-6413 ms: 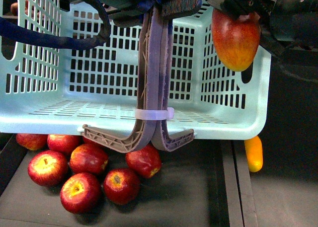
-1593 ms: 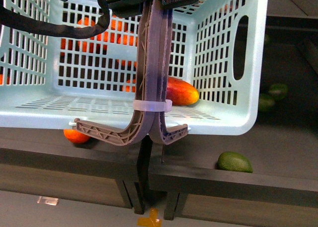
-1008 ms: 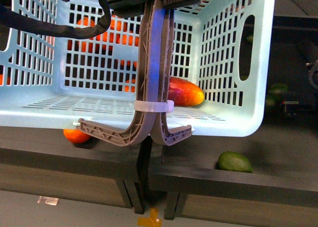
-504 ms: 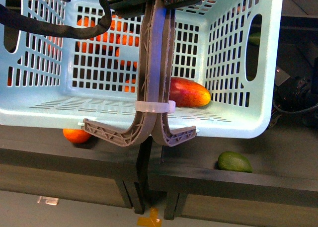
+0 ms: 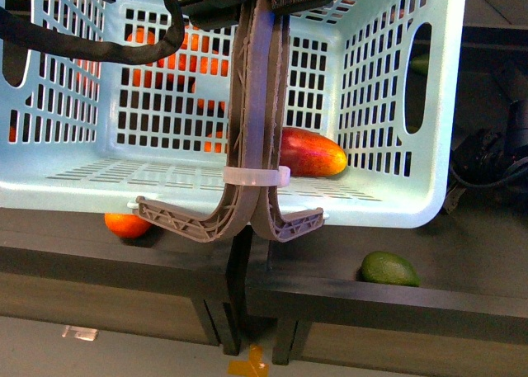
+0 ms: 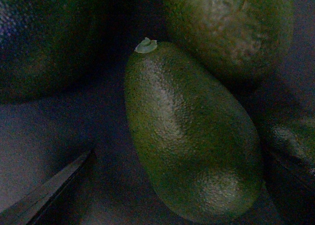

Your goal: Pick mango and avocado into basket

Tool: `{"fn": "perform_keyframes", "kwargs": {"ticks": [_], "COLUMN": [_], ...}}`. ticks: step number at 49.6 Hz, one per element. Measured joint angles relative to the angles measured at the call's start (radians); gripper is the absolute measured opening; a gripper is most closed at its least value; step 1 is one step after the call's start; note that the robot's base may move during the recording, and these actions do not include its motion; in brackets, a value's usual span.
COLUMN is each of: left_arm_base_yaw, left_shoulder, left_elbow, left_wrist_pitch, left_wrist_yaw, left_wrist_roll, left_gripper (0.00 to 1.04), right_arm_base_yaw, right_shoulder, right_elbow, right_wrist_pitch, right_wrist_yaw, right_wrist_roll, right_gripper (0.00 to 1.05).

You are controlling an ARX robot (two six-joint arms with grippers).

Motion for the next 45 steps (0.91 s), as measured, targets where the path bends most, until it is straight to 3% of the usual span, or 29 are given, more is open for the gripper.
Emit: {"fn": "perform_keyframes", "kwargs": {"ticks": [30, 34, 37, 45], "left_arm_base_yaw": [0.0, 0.0, 0.0, 0.0], "left_shoulder": [0.0, 0.0, 0.0, 0.0], "left_elbow": [0.0, 0.0, 0.0, 0.0], "left_wrist_pitch": [0.0, 0.0, 0.0, 0.0], "left_wrist_yaw": [-0.003, -0.002, 0.0, 0.0], "left_wrist_roll": [0.0, 0.0, 0.0, 0.0], "left_gripper": [0.05, 0.05, 0.05, 0.05], "right_arm_base_yaw": [0.013, 0.016, 0.018, 0.024], "right_shoulder": [0.013, 0.013, 0.013, 0.013], "right_elbow": [-0.004, -0.015, -0.022, -0.031], "right_wrist_pitch": [0.068, 0.076, 0.077, 0.084], "right_wrist_yaw": [-0.002, -0.001, 0.001, 0.006], "right_wrist_roll": [0.121, 0.127, 0.137, 0.145], "right_gripper": [0.97, 0.9, 0.95, 0.75]}}
